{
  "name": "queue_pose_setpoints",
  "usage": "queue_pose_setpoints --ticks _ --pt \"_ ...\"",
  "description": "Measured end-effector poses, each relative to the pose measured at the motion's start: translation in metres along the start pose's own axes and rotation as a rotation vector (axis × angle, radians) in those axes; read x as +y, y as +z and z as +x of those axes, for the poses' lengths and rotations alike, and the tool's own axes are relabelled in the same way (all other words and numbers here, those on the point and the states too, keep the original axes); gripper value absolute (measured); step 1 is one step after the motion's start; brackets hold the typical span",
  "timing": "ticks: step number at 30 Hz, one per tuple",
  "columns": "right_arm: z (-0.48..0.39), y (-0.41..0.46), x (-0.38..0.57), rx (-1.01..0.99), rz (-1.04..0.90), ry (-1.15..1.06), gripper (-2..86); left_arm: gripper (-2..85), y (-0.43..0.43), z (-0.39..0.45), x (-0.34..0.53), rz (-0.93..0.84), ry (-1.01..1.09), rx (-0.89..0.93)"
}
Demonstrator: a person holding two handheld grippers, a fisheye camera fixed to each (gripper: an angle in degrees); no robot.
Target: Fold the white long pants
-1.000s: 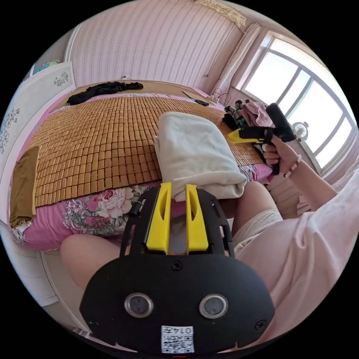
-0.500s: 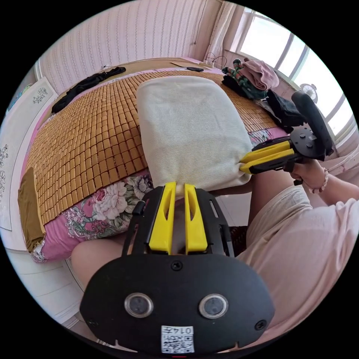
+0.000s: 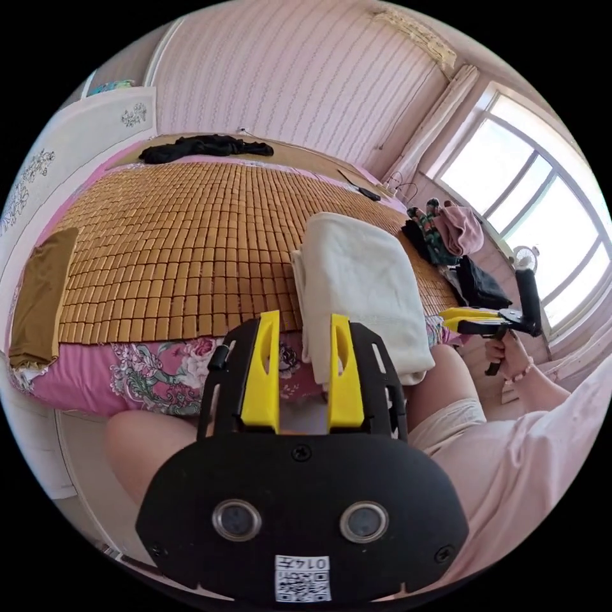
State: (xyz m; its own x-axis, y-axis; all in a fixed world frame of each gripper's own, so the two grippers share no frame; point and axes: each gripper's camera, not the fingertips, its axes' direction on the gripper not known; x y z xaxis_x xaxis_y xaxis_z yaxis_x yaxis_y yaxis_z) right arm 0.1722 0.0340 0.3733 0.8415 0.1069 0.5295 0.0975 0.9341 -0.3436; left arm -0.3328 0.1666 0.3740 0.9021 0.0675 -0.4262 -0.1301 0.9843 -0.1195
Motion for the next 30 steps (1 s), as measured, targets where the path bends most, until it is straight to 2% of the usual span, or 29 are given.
queue_pose_setpoints --ticks 2,4,7,10,13,16,18,21,24,26,30 --pt "0.063 0.005 0.003 -0.268 0.159 0.257 14.3 17.7 0.02 -0.018 -0.013 -0.03 -0.042 0.074" --pt "0.099 0.018 0.009 -0.398 0.23 0.388 15.3 20.4 0.04 -0.026 -0.023 -0.085 -0.046 0.124" --pt "0.128 0.046 0.009 -0.42 0.191 0.477 21.7 22.3 0.073 -0.039 -0.034 -0.165 -0.042 0.196" --pt "0.133 0.069 0.002 -0.504 0.12 0.405 26.2 23.0 0.102 -0.052 -0.037 -0.255 -0.076 0.268" --pt "0.129 0.091 -0.008 -0.656 0.02 0.316 25.5 23.0 0.119 -0.059 -0.029 -0.285 -0.116 0.334" --pt "0.129 0.092 -0.006 -0.492 0.016 0.339 19.8 21.9 0.13 -0.057 -0.016 -0.279 -0.148 0.383" --pt "0.134 0.093 -0.006 -0.512 0.0 0.353 17.3 20.4 0.129 -0.054 -0.011 -0.272 -0.123 0.333" --pt "0.115 0.082 -0.022 -0.482 -0.053 0.22 13.2 16.8 0.118 -0.055 -0.005 -0.26 -0.099 0.318" --pt "0.06 0.062 -0.052 -0.36 -0.125 -0.04 10.6 13.3 0.095 -0.06 0.01 -0.207 -0.103 0.321" --pt "0.004 0.042 -0.078 -0.305 -0.137 -0.273 9.9 11.9 0.067 -0.067 0.033 -0.091 -0.154 0.348" --pt "-0.088 0.026 -0.115 -0.296 -0.147 -0.584 9.7 11.8 0.01 -0.09 0.076 0.178 -0.317 0.419"
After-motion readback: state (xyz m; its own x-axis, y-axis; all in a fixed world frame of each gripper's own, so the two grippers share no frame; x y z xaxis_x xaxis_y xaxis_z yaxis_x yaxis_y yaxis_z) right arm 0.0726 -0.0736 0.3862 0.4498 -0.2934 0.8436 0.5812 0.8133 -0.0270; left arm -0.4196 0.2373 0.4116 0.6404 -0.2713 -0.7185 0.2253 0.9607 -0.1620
